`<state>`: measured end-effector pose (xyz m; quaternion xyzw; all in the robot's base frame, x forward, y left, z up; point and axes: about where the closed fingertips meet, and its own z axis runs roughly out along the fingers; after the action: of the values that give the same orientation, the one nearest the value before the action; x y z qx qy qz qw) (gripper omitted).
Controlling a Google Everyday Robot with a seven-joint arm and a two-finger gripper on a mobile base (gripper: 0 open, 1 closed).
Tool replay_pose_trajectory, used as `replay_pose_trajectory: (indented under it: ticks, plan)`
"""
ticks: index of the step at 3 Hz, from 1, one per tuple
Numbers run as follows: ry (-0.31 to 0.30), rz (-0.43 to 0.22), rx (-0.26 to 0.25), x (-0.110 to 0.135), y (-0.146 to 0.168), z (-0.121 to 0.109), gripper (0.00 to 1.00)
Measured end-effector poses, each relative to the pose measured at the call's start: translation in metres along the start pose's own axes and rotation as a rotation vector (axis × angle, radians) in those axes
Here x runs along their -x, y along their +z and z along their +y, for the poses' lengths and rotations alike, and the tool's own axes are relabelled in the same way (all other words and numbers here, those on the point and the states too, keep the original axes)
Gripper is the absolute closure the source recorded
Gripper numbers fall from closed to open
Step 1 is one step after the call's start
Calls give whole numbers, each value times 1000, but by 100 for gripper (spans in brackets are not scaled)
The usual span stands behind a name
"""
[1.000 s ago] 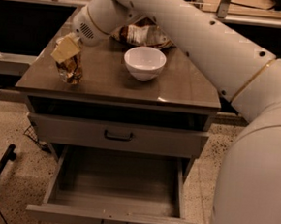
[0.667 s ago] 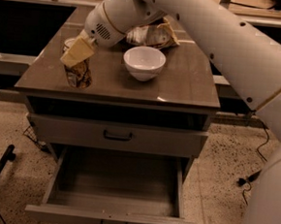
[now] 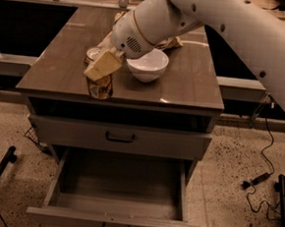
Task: Place orange can into middle drawer
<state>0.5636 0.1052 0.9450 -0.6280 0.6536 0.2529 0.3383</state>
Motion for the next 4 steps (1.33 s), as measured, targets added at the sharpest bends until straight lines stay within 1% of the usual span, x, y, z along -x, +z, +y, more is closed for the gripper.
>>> replay_pose_trajectory:
  ticks: [1,2,3,4]
  plan:
    - [71,1,-13,-38,1,21,100]
    - [126,-9,-32,-70,-5,43,100]
    - [169,-21,-60,-95,-19,69,100]
    - [178,-16,-64,-99,-21,70,100]
